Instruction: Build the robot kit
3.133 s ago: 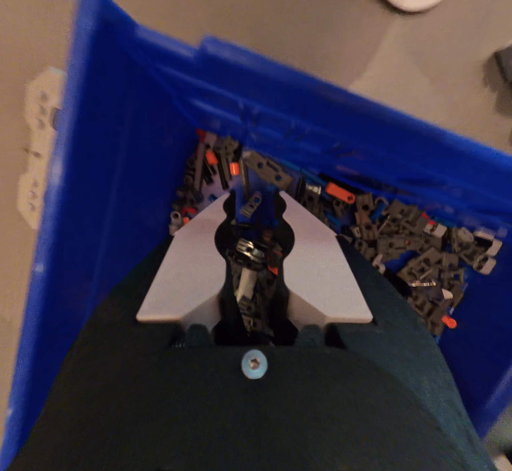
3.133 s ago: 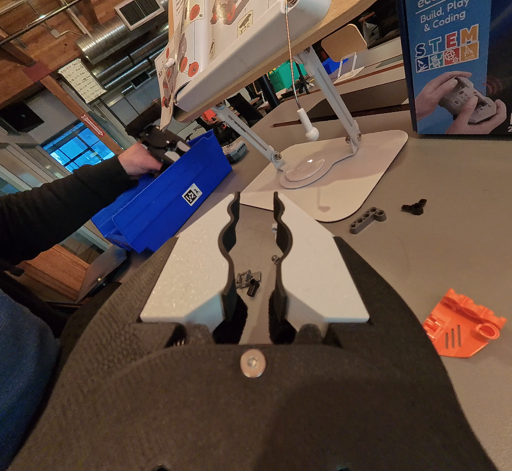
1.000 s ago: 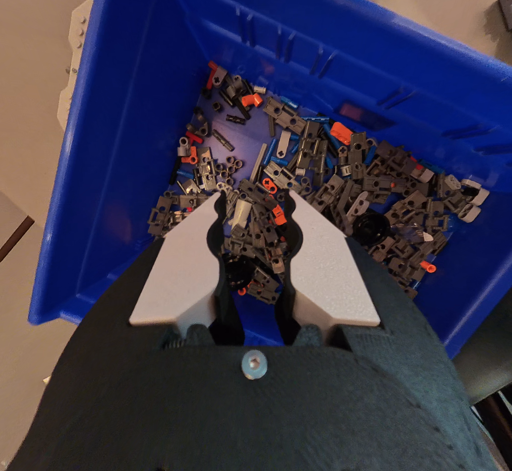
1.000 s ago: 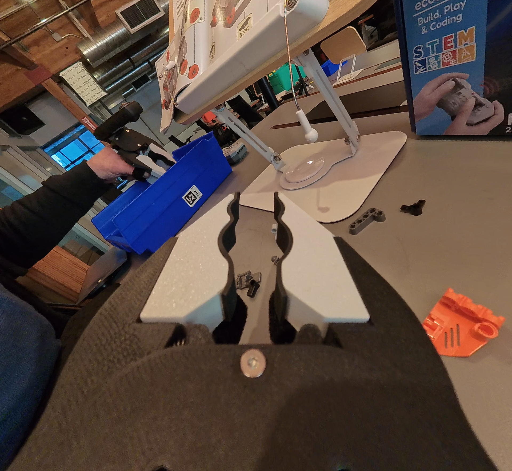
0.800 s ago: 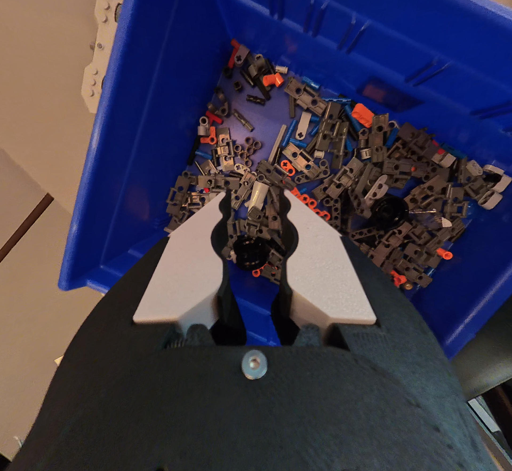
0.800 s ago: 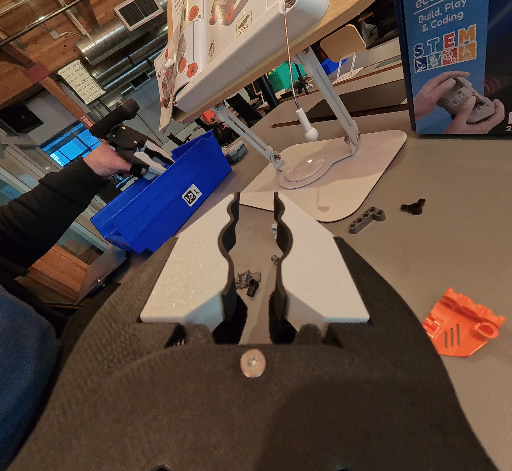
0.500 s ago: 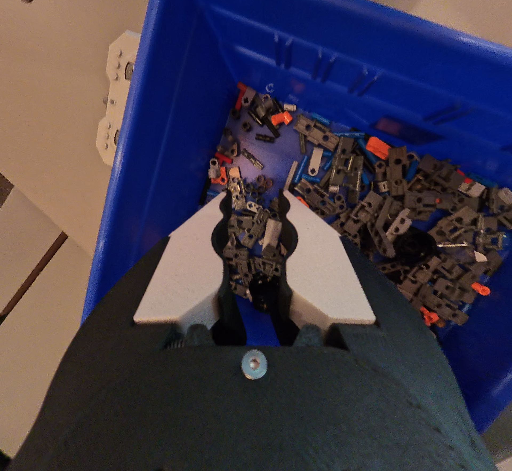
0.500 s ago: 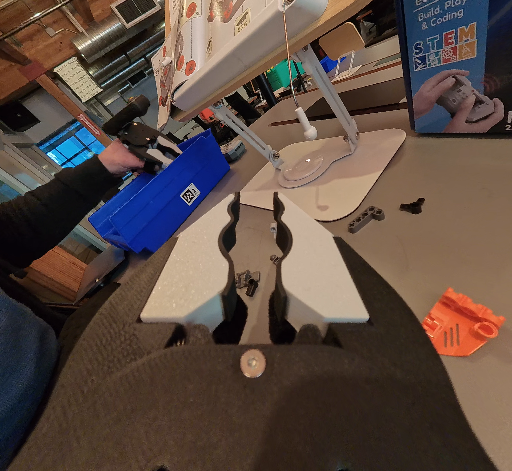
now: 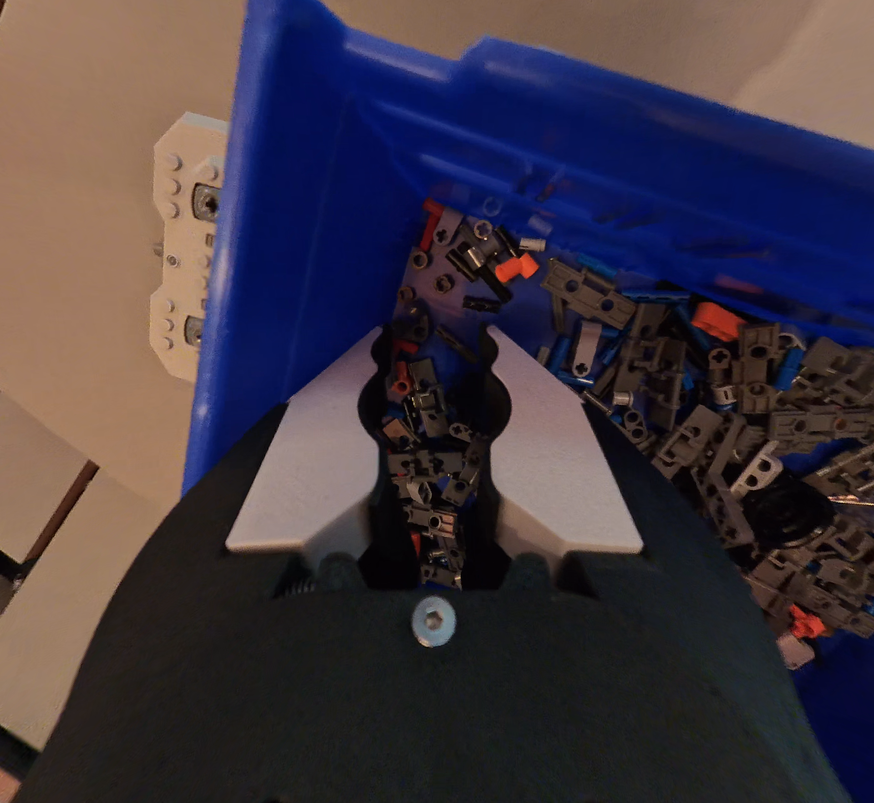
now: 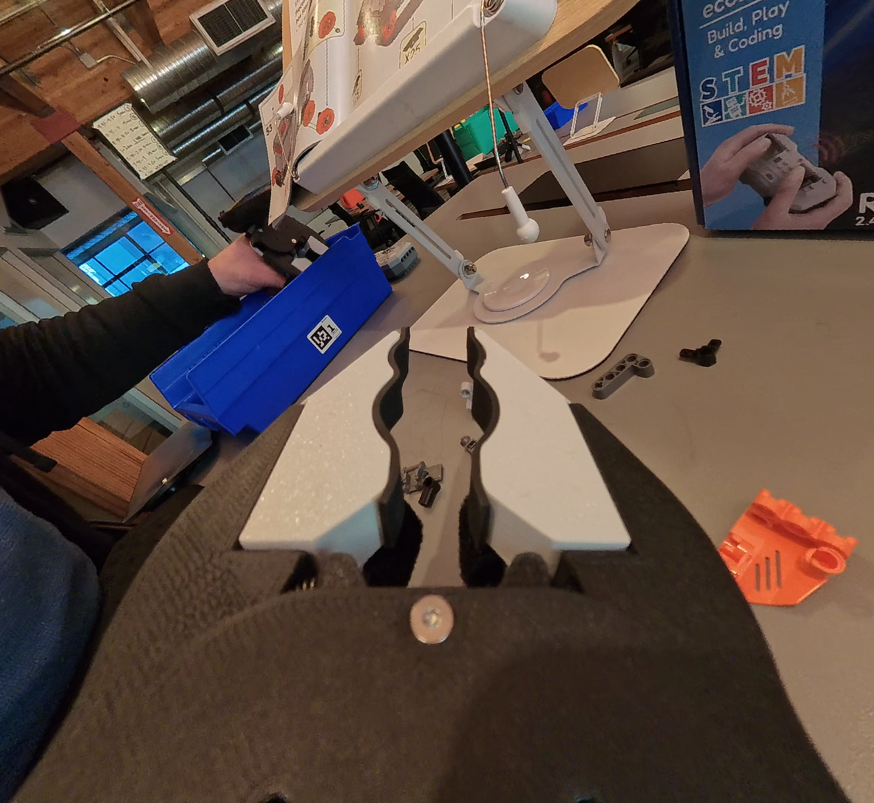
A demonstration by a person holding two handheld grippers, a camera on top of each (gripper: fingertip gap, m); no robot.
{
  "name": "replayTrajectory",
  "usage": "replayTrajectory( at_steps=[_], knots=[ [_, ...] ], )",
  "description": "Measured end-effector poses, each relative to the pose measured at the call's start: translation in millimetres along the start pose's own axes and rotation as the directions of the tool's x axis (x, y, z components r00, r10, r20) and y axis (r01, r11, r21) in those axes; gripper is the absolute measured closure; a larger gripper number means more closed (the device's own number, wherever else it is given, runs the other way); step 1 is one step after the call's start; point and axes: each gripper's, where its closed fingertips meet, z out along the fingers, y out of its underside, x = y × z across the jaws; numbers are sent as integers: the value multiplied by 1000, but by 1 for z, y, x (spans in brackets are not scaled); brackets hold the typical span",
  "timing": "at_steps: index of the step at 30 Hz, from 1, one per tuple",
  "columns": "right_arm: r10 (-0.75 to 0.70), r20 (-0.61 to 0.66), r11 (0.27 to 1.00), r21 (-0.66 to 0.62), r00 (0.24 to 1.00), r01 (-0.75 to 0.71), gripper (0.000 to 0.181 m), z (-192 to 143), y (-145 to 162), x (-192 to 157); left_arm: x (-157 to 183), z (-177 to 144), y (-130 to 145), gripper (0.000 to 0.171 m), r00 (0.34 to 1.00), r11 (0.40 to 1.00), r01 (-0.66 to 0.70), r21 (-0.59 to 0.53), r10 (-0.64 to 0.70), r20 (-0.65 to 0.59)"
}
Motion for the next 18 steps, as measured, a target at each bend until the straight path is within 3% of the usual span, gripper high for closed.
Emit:
replayTrajectory(
  at_steps=[2,4,8,13,15,18],
  knots=[
    [-3,0,1000,-2,1000,3,159,0,0,0,-1,-1,0,156,1000,1000,5,11,-5,-3],
    [-3,-1,1000,1,1000,3,159,0,0,0,-2,-1,2,164,1000,1000,-16,6,16,25],
    [-2,0,1000,3,1000,2,159,0,0,0,3,-3,4,168,1000,1000,-27,2,27,8],
    [-2,2,1000,6,1000,2,159,-1,-1,0,14,-8,10,165,998,999,-48,-21,47,-29],
    [-2,2,1000,6,1000,2,159,-1,-1,-1,8,-11,6,162,999,999,-52,11,52,11],
    [-2,3,1000,4,1000,2,159,0,-1,-1,3,-9,4,147,1000,1000,-26,17,26,10]
  ],
)
